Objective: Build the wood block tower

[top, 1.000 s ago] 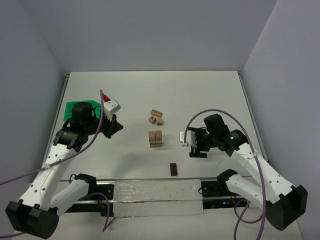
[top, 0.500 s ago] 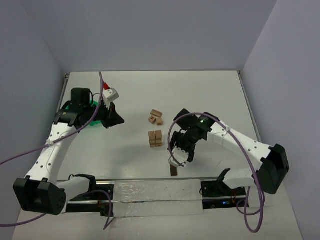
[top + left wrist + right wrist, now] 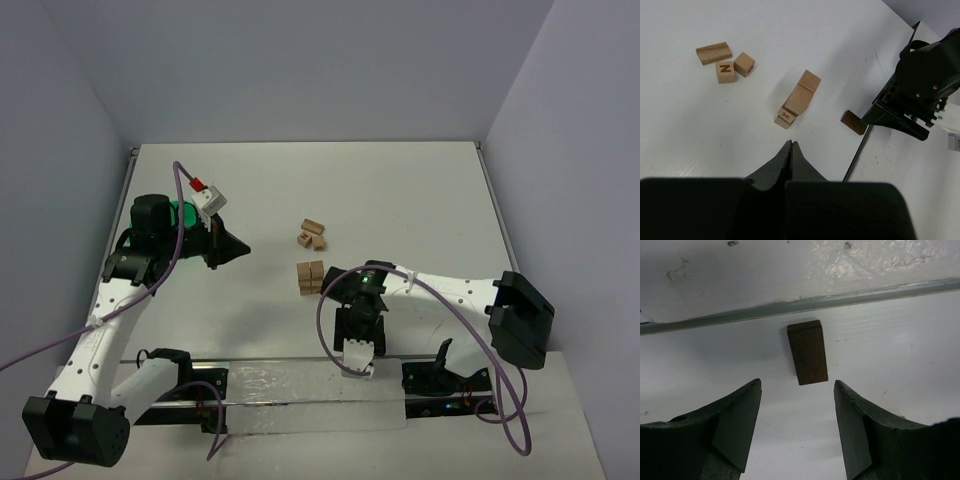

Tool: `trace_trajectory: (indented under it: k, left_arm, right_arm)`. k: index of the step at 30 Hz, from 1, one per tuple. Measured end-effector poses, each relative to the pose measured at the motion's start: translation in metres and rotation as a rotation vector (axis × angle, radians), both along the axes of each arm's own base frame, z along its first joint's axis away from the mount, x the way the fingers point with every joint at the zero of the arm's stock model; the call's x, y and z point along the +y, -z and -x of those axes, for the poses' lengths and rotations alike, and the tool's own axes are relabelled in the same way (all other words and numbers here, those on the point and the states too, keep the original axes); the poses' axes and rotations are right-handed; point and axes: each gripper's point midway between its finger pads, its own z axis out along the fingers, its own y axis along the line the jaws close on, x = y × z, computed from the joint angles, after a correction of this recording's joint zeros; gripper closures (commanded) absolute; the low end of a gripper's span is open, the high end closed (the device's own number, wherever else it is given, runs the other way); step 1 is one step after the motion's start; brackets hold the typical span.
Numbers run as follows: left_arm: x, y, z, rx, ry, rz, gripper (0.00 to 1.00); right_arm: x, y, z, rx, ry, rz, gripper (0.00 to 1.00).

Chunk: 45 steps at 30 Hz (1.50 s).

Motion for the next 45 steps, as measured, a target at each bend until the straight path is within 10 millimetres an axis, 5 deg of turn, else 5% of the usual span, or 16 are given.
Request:
trace_trajectory:
  k: [16,23,29,35,45]
  left_arm:
    - [0.001,0.011,0.011,0.006,0.001,0.005,1.0]
    - [0.002,0.013,0.012,0.005,0.002,-0.001,0.99]
    - [0.003,0.014,0.011,0.007,-0.005,-0.007,0.96]
    - [0.008,0.012,-0.001,0.017,-0.061,-0.038,0.9]
    - [0.025,-0.037,-0.023,-0.072,-0.187,-0.073,0.87]
  right_arm:
    - [0.012,0.035,-0.001,-0.025,-0.055,0.048,0.28]
    - [0.009,0.046,-0.001,-0.01,-0.057,0.086,0.63]
    - [0.015,0.042,-0.002,0.005,-0.05,0.079,0.77]
    - [0.032,0.007,-0.007,0.081,0.125,0.016,0.91]
    - [0.034,-0.112,-0.061,0.137,0.732,-0.241,1.0]
